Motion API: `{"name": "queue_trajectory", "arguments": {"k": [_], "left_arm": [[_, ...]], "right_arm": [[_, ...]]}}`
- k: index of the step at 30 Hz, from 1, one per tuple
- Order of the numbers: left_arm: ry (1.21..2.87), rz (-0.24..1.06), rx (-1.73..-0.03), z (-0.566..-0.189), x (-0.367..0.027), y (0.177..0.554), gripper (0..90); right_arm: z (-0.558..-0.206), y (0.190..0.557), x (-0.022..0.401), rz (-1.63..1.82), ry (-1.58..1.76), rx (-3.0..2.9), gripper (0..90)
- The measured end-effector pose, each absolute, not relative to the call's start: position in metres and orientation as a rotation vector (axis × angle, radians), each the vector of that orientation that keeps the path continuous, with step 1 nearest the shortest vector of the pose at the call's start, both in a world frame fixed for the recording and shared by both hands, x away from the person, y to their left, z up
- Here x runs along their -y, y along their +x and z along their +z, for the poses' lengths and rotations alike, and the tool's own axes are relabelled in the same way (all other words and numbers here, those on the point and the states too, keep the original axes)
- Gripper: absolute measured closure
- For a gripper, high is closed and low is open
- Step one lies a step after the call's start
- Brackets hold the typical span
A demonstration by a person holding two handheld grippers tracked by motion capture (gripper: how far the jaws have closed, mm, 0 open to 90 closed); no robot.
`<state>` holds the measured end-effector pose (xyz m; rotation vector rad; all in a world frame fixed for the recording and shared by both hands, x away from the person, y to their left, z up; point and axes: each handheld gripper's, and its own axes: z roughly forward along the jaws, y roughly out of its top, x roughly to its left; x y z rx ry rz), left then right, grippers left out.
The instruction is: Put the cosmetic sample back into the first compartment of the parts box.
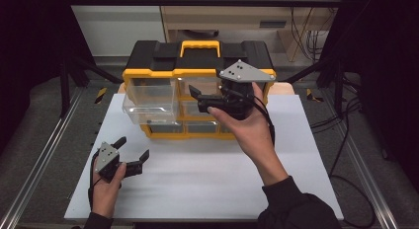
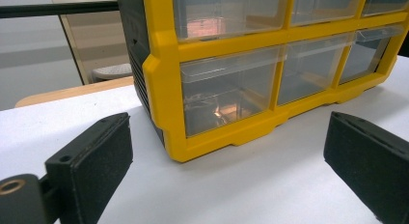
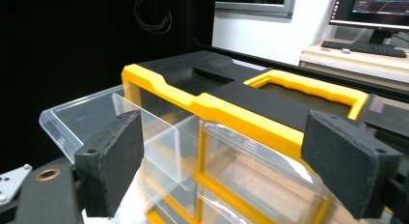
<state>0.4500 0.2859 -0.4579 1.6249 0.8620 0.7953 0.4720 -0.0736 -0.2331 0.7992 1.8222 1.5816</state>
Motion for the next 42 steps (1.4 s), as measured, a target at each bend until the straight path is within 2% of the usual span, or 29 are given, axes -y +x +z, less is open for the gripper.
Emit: {"name": "queue_trajectory", "arguments": {"k": [14, 42], "left_arm": [[1.624, 0.796, -0.865, -0.458, -0.286, 0.45, 3.0], [1.619, 0.785, -0.871, -0.458, -0.287, 0.45, 2.5]], "right_arm": [[-0.244, 0.466, 0.107, 1.466, 0.829, -1.799, 4.2], [-0.282, 0.45, 0.179, 1.432, 0.927, -1.731, 2.0]]}}
